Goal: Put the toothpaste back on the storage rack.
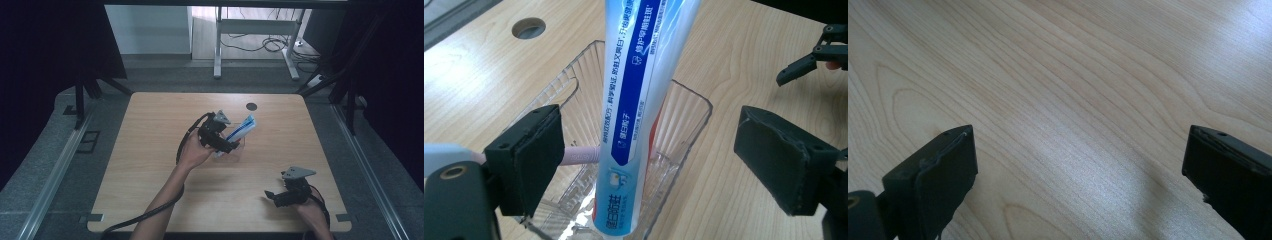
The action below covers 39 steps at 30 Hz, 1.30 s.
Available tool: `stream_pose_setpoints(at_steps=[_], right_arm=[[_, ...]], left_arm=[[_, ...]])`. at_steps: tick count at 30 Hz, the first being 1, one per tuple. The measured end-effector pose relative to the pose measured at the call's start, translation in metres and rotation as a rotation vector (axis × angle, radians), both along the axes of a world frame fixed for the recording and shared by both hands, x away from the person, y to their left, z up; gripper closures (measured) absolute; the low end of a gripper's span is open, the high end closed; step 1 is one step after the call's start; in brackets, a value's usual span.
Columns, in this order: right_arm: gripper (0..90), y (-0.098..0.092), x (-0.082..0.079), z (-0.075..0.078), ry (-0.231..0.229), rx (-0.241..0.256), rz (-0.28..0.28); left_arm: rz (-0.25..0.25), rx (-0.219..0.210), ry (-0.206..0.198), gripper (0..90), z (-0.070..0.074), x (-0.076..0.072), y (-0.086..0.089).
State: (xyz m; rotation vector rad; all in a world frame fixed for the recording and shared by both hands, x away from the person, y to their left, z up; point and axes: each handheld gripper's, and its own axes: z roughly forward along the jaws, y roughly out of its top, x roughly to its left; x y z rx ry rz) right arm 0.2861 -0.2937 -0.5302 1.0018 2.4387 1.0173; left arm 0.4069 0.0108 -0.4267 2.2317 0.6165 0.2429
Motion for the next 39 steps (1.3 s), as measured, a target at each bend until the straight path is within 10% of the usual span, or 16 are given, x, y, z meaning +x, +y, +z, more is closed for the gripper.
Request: stream_pose_setpoints(at_steps=[39], right_arm=[[1.3,0.002,-0.001,0.0,-0.007,0.001,0.001]], left_arm=[[0.069,-0.004,-0.043,12.8,-0.004,-0.036,0.057]])
